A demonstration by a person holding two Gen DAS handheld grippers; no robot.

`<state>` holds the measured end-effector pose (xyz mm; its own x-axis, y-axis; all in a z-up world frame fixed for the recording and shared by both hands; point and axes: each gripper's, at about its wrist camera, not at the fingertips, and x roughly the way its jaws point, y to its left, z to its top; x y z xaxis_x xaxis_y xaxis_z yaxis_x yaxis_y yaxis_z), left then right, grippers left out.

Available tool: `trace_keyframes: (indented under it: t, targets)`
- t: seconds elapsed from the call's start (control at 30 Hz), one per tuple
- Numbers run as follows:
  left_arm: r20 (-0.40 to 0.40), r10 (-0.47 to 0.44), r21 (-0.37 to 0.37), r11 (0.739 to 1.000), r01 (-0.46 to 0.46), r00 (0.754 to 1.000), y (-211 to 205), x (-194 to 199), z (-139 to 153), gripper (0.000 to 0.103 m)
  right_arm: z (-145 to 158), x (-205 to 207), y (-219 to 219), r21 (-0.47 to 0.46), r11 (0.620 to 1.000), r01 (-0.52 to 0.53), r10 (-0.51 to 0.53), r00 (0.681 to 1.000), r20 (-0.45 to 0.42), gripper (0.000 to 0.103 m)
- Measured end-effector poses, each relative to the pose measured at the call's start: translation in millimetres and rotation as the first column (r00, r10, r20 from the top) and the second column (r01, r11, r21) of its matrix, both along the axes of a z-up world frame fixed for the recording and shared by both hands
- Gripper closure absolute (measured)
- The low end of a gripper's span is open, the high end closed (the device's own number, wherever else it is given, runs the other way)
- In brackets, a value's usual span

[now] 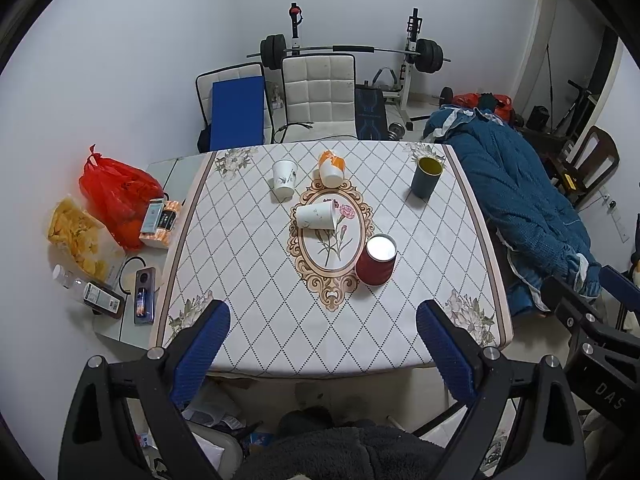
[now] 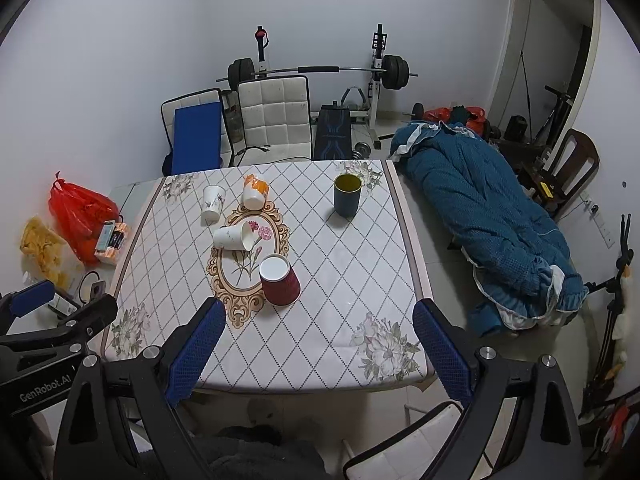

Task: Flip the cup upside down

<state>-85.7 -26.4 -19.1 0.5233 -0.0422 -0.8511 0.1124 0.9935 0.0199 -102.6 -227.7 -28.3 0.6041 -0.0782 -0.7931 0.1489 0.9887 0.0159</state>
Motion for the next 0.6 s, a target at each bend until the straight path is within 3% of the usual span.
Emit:
trace_keyframes:
  t: [0.6]
  targets:
    - [-0.007, 0.01, -0.002, 1.0, -0.01, 1.0, -0.1, -2.8, -2.6, 0.007, -5.7, -2.7, -0.8, 0.002, 1.0, -0.001, 0.001, 1.0, -0.01, 0.006]
